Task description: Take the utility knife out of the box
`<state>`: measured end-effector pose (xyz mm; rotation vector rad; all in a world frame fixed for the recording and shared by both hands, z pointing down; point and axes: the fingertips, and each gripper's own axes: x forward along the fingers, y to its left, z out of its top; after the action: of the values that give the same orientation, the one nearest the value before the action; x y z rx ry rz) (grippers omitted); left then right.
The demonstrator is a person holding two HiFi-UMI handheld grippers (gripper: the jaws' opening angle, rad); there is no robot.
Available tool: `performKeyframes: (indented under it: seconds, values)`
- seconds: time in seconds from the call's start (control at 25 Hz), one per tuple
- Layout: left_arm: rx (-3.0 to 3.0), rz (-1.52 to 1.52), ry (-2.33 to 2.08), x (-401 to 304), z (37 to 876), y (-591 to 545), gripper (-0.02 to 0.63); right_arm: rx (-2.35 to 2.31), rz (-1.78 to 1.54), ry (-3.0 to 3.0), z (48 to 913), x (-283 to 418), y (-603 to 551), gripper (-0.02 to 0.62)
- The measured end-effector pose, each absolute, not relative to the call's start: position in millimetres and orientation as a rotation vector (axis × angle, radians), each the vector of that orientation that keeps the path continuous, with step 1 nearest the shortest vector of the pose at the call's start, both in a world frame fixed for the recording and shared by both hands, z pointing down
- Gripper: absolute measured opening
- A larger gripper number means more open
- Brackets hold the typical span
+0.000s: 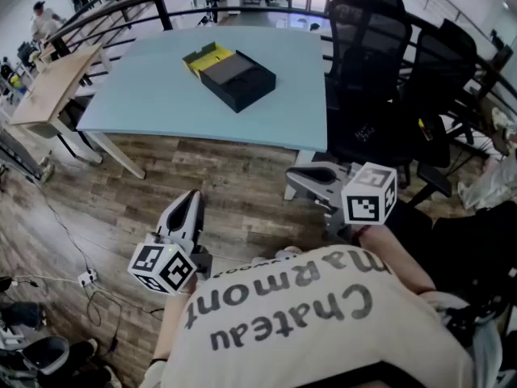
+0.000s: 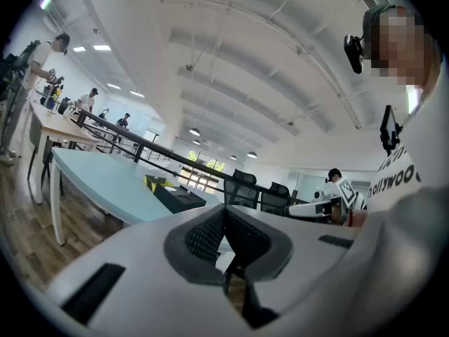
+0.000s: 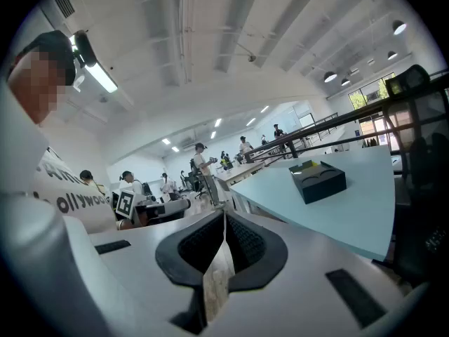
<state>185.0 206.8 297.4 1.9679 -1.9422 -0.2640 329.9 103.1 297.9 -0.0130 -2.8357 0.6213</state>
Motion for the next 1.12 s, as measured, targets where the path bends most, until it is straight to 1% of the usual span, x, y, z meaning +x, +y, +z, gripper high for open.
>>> performKeyframes:
  seconds: [0.48, 0.84, 1.12]
  values:
    - [1.957, -0.239, -1.940, 179.9, 300.6, 232.3, 0.002, -0.020, 0.633, -2.802, 309.7, 323.8, 124.2, 0.040]
    - [1.883, -0.248, -1.941, 161.8, 315.4, 269.0, 0.002, 0.048, 0.860, -2.781, 325.1, 312.9, 125.7, 0.041]
    - [1.818, -0.287, -1.957, 144.9, 328.6, 297.7, 0.002, 0.006, 0.828, -2.768, 332.2, 295.1, 153.0, 0.041]
